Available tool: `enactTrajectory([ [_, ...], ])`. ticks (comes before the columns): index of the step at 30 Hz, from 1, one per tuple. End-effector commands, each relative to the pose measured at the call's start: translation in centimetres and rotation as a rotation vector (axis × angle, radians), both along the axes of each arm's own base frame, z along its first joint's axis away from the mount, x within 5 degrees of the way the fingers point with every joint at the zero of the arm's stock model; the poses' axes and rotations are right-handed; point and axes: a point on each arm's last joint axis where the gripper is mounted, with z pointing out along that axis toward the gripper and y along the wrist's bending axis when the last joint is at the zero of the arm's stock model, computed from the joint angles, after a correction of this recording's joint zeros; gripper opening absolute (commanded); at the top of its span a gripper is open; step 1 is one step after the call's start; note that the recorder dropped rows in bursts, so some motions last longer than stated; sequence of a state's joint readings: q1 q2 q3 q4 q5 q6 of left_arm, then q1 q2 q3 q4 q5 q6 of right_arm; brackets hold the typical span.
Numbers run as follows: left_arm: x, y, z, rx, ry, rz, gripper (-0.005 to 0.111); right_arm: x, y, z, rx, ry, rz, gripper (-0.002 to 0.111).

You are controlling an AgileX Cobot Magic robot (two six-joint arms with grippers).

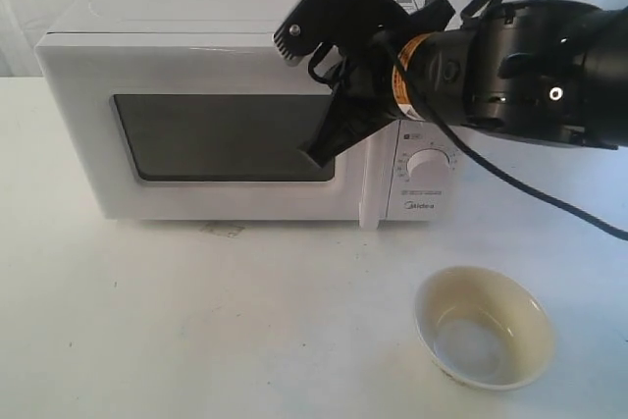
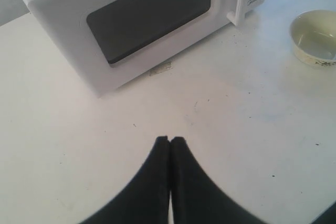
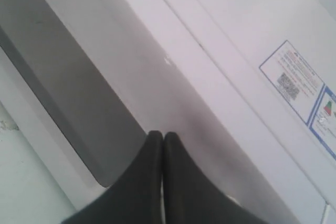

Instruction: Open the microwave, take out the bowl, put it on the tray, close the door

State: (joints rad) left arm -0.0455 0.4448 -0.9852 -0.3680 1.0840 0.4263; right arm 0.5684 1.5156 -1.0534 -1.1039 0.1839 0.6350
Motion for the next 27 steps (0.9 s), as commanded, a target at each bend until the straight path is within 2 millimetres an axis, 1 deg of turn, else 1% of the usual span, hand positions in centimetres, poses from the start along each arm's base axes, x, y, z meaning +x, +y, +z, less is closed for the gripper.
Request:
enactTrajectory([
  [1, -0.3, 0.0, 0.1, -0.008, -0.004, -0.005, 0.0, -1.5, -0.5, 0.5, 0.076, 0.029, -0.021, 0.0],
  [3, -0.3, 0.0, 0.1, -0.008, -0.004, -0.005, 0.0, -3.0, -0.4, 0.8, 0.118, 0.047, -0.013, 0.0],
  [4, -0.3, 0.0, 0.1, -0.008, -0.004, -0.005, 0.0, -4.1, -0.5, 0.8, 0.158, 0.07, -0.014, 0.0],
  [5, -0.3, 0.0, 0.1, -0.008, -0.004, -0.005, 0.0, -5.1, -0.6, 1.2, 0.211, 0.085, -0.015, 0.0],
  [7, -0.3, 0.0, 0.1, -0.008, -0.004, -0.005, 0.0, -7.2, -0.8, 2.2, 0.371, 0.148, -0.043, 0.0],
  [10, -0.3, 0.0, 0.1, -0.008, -0.004, -0.005, 0.0, -9.2, -1.4, 4.0, 0.535, 0.184, -0.063, 0.0],
  [14, -0.3, 0.0, 0.1, -0.008, -0.004, -0.005, 0.0, -10.7, -2.5, 6.3, 0.603, 0.116, -0.028, 0.0],
  [17, -0.3, 0.0, 0.1, -0.008, -0.004, -0.005, 0.0, -11.6, -3.3, 7.4, 0.633, 0.082, -0.015, 0.0],
  [20, -0.3, 0.0, 0.1, -0.008, -0.004, -0.005, 0.0, -12.1, -3.7, 8.1, 0.652, 0.061, -0.007, 0.0],
  [25, -0.3, 0.0, 0.1, -0.008, -0.004, -0.005, 0.0, -12.7, -4.1, 8.6, 0.663, 0.048, -0.003, 0.0],
  [27, -0.3, 0.0, 0.1, -0.008, -0.004, -0.005, 0.0, -13.1, -4.6, 8.9, 0.661, 0.034, -0.01, 0.0],
])
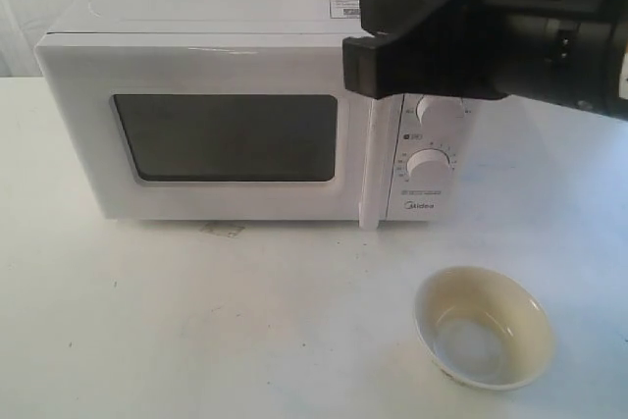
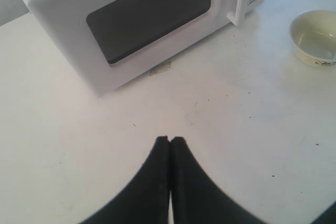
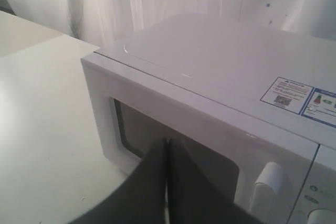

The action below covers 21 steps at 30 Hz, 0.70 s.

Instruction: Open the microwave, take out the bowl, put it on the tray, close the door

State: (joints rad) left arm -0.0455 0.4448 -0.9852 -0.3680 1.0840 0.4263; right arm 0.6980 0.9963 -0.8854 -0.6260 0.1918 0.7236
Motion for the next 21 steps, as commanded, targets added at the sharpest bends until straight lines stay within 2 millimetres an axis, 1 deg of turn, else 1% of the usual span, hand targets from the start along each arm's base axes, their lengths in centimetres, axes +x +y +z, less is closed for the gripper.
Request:
enactTrajectory([
  [1, -0.3, 0.0, 0.1, -0.008, -0.004, -0.005, 0.0, -1.0, -0.9, 0.7, 0.007, -0.016, -0.016, 0.0],
  [4, -0.3, 0.0, 0.1, -0.008, -0.004, -0.005, 0.0, -1.7, -2.1, 1.3, 0.003, -0.027, -0.053, 0.0],
  [7, -0.3, 0.0, 0.1, -0.008, -0.004, -0.005, 0.0, -2.4, -3.9, 1.9, 0.015, -0.049, -0.111, 0.0],
  [10, -0.3, 0.0, 0.1, -0.008, -0.004, -0.005, 0.0, -3.3, -5.9, 1.5, 0.014, -0.078, -0.175, 0.0],
  [13, -0.3, 0.0, 0.1, -0.008, -0.004, -0.005, 0.0, -4.4, -7.7, 0.3, 0.019, -0.093, -0.239, 0.0],
  [16, -0.3, 0.0, 0.1, -0.008, -0.004, -0.005, 0.0, -5.6, -9.4, -2.0, 0.016, -0.112, -0.298, 0.0],
  [21, -0.3, 0.0, 0.1, -0.008, -0.004, -0.005, 0.0, -9.0, -12.1, -5.8, 0.039, -0.177, -0.427, 0.0],
])
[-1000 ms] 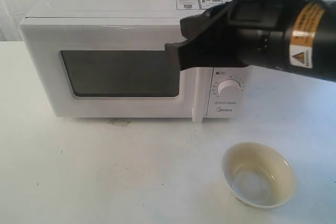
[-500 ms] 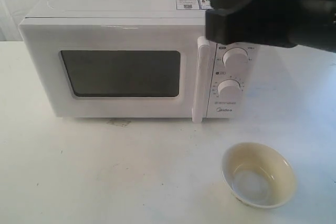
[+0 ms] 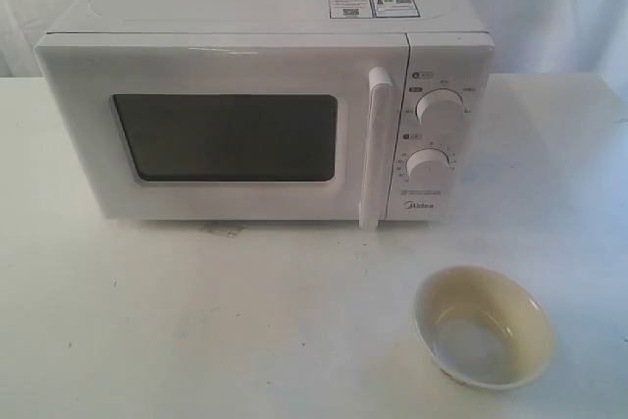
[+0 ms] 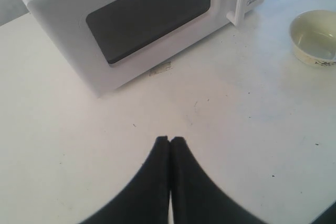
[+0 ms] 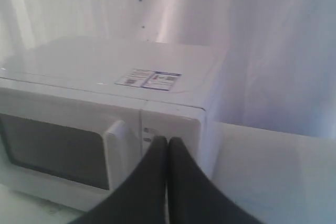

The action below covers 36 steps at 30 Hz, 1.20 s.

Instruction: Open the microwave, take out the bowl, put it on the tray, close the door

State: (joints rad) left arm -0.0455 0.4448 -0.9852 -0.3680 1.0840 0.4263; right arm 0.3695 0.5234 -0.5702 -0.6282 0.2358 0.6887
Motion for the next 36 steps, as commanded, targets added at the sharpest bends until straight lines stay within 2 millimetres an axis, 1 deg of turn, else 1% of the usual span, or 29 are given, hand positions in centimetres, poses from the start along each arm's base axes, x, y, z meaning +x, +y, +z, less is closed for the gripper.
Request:
enactTrajectory([
  [1, -0.3, 0.0, 0.1, -0.008, -0.004, -0.005, 0.0, -2.8, -1.8, -3.0, 0.006, -0.065, -0.091, 0.0],
  [4, -0.3, 0.0, 0.1, -0.008, -0.004, -0.005, 0.0, -4.0, -2.4, -4.5, -0.016, -0.079, -0.119, 0.0],
  [6, -0.3, 0.0, 0.1, -0.008, -0.004, -0.005, 0.0, -4.5, -2.6, -4.9, -0.051, -0.105, -0.131, 0.0],
  [9, -0.3, 0.0, 0.1, -0.008, -0.004, -0.005, 0.0, -4.9, -2.8, -5.1, -0.11, -0.14, -0.144, 0.0],
  [14, -0.3, 0.0, 0.1, -0.008, -0.004, -0.005, 0.0, -5.0, -2.9, -5.1, -0.129, -0.15, -0.143, 0.0],
  [22, -0.3, 0.0, 0.1, -0.008, -0.004, -0.005, 0.0, -5.5, -2.0, -5.5, -0.288, -0.159, -0.009, 0.0],
  [24, -0.3, 0.0, 0.1, -0.008, -0.004, -0.005, 0.0, -5.8, -1.9, -5.5, -0.304, -0.178, 0.002, 0.0],
  [27, -0.3, 0.0, 0.1, -0.008, -0.004, -0.005, 0.0, -6.1, -2.0, -5.7, -0.28, -0.191, 0.004, 0.0],
  [31, -0.3, 0.0, 0.1, -0.008, -0.004, -0.005, 0.0, -6.3, -1.9, -7.4, -0.24, -0.172, 0.017, 0.0],
  [36, -0.3, 0.0, 0.1, -0.008, -0.004, -0.005, 0.0, -6.0, -1.8, -11.1, -0.253, -0.107, 0.028, 0.0],
])
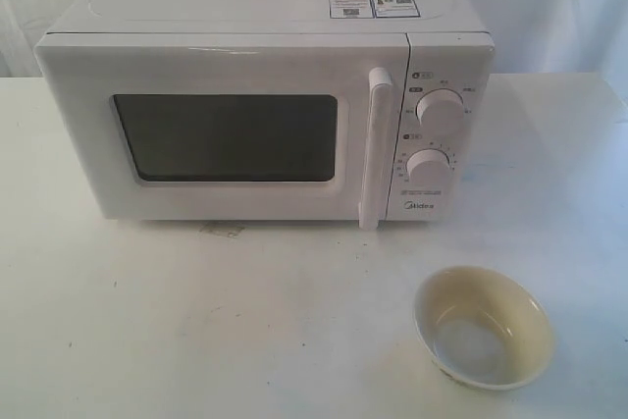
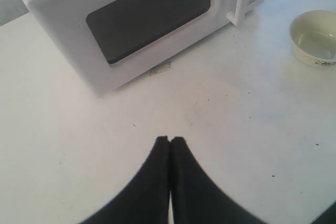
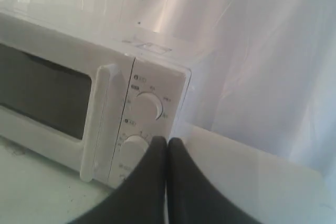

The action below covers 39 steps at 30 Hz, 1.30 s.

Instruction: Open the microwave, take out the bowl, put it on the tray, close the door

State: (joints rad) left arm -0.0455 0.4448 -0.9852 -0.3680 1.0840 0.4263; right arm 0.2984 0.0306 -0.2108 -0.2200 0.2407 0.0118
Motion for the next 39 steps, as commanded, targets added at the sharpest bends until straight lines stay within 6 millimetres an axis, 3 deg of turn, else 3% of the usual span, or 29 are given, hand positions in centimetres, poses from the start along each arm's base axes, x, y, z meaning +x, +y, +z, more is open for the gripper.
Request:
enactTrajectory([
  [1, -0.3, 0.0, 0.1, -0.008, -0.004, -0.005, 0.0, 0.4, 0.1, -3.1, -0.022, 0.063, 0.003, 0.0],
  [7, -0.3, 0.0, 0.1, -0.008, -0.004, -0.005, 0.0, 0.9, 0.3, -6.4, -0.05, 0.156, 0.001, 0.0],
  [11, -0.3, 0.0, 0.1, -0.009, -0.007, -0.003, 0.0, 1.0, -0.4, -7.2, -0.003, 0.224, -0.124, 0.0],
  [18, -0.3, 0.0, 0.1, -0.009, -0.007, -0.003, 0.0, 0.9, -1.2, -7.6, 0.024, 0.265, -0.264, 0.0],
  [39, -0.3, 0.0, 0.1, -0.009, -0.007, -0.003, 0.0, 0.9, -1.2, -7.8, 0.026, 0.286, -0.271, 0.0],
])
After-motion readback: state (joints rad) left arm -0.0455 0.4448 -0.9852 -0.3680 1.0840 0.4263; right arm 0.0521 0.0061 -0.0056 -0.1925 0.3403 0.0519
